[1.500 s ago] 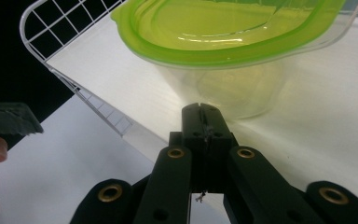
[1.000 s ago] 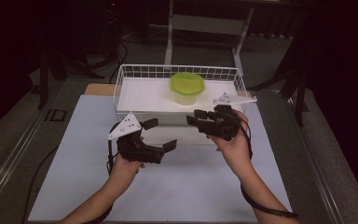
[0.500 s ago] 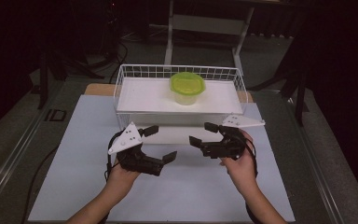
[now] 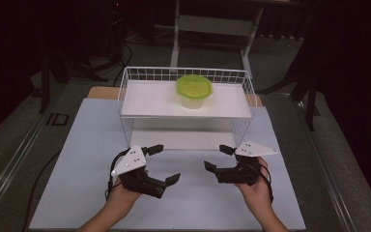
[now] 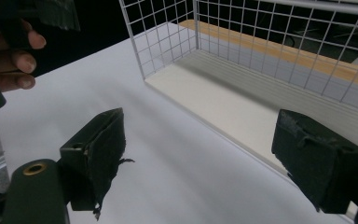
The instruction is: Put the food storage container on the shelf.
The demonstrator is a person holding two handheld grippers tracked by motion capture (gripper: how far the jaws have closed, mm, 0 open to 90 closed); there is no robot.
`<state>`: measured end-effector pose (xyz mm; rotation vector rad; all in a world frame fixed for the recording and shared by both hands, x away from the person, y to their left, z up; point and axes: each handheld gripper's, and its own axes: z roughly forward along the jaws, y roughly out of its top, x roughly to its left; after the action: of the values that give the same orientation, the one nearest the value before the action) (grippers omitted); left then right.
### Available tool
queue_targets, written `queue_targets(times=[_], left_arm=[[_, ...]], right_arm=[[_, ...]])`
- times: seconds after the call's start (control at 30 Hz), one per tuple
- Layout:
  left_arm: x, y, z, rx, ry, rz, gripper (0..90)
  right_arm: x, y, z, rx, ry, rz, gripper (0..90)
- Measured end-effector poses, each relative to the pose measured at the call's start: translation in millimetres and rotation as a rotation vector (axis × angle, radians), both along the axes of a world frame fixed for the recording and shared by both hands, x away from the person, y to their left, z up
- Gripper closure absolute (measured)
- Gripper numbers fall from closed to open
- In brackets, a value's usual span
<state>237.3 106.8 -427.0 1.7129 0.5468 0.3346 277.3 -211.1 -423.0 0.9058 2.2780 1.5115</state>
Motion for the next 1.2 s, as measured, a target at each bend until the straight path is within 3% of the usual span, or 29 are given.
queue_targets(times=[0.17, 0.37, 0.57, 0.77, 0.9, 1.1, 1.2], left_arm=[[-2.7, 3.0, -10.6, 0.007, 0.024, -0.004, 2.3], [-9.2, 12.8, -26.3, 0.026, 0.048, -0.004, 2.3], [-14.0, 20.2, -34.8, 0.048, 0.047, -0.001, 2.3], [-17.0, 28.5, -47.9, 0.048, 0.066, 0.012, 2.3], [-17.8, 30.3, -52.7, 0.052, 0.068, 0.021, 2.3], [-17.3, 33.1, -57.3, 0.052, 0.079, 0.024, 2.3], [-16.8, 35.6, -61.2, 0.059, 0.088, 0.028, 2.3]], right_arm=[[-5.3, -8.0, -4.6, 0.017, -0.008, -0.012, 17.2], [-16.1, -20.1, -16.1, -0.004, -0.007, -0.017, 17.0], [-23.0, -29.1, -22.9, -0.030, -0.009, -0.016, 16.4], [-29.6, -41.7, -33.3, -0.052, 0.018, -0.042, 14.3], [-31.0, -48.0, -40.2, -0.038, 0.028, -0.055, 14.2], [-33.8, -54.0, -48.4, -0.062, -0.018, -0.059, 14.2], [-32.8, -58.1, -51.1, -0.044, -0.022, -0.051, 14.2]])
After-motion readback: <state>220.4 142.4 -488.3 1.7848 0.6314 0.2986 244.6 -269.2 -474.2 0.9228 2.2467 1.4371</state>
